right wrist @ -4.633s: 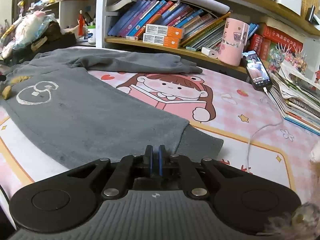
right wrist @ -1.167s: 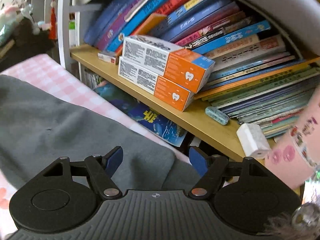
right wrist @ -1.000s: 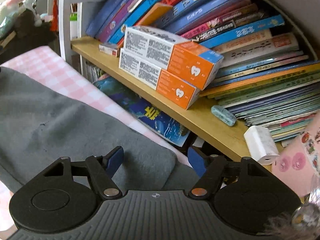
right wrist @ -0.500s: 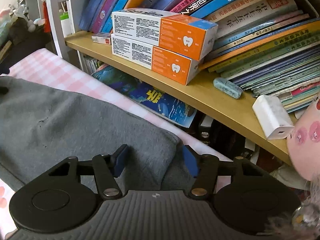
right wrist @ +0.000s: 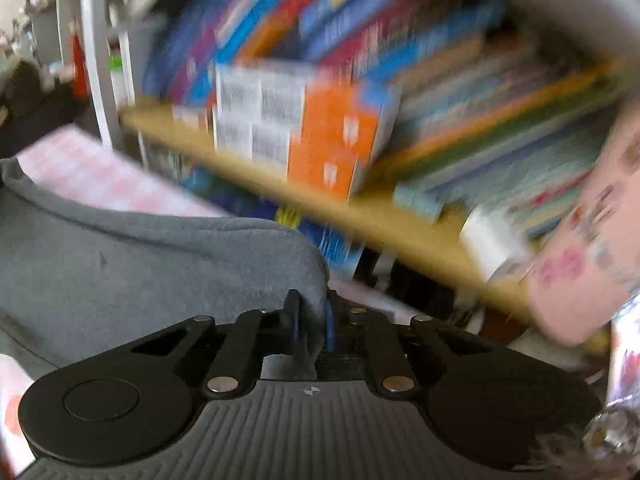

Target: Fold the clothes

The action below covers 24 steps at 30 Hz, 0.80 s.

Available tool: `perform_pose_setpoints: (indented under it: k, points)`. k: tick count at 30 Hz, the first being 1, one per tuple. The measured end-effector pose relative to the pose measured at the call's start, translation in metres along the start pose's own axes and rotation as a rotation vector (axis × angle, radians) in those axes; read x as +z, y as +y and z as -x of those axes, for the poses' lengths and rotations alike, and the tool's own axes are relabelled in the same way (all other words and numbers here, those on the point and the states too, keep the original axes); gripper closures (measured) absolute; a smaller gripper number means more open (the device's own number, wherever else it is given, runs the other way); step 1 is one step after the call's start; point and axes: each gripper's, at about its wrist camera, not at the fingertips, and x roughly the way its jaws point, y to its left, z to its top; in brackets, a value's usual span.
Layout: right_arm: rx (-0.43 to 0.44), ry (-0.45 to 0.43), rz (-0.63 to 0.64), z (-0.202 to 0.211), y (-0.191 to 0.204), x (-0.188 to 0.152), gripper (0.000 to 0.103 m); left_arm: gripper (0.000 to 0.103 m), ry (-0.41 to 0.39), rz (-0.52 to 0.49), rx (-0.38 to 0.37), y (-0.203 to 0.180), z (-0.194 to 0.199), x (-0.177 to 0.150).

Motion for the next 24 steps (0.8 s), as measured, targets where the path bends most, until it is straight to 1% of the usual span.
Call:
perform_pose_setpoints:
  k: [2,6,8,10,13,16,18,21,24]
  points:
    - [-0.038,-0.079,0.019,0.024,0.01,-0.002,0.092,0.086,-0.063,0.006,0.011,-0.003,0.023,-0.002]
    - [-0.095,-0.181,0.069,0.079,0.028,-0.019,0.092,0.087,-0.167,-0.007,0.001,-0.012,0.073,-0.017]
    - [-0.11,-0.225,0.082,0.108,0.037,-0.036,0.092,0.087,-0.213,-0.015,-0.004,-0.017,0.101,-0.031]
    - [-0.123,-0.265,0.102,0.14,0.046,-0.056,0.092,0.087,-0.243,-0.017,-0.013,-0.021,0.124,-0.045]
    - [-0.123,-0.292,0.136,0.188,0.065,-0.092,0.092,0.087,-0.266,-0.023,-0.023,-0.029,0.155,-0.069]
    - [-0.1,-0.284,0.161,0.23,0.092,-0.127,0.092,0.087,-0.269,-0.037,-0.024,-0.038,0.178,-0.098]
    - [-0.078,-0.264,0.184,0.252,0.109,-0.149,0.092,0.086,-0.248,-0.027,-0.03,-0.042,0.184,-0.117]
    - [-0.052,-0.202,0.213,0.274,0.132,-0.179,0.091,0.084,-0.212,-0.001,-0.038,-0.044,0.189,-0.143]
    - [-0.034,-0.154,0.215,0.284,0.149,-0.203,0.09,0.081,-0.189,0.032,-0.033,-0.045,0.192,-0.167]
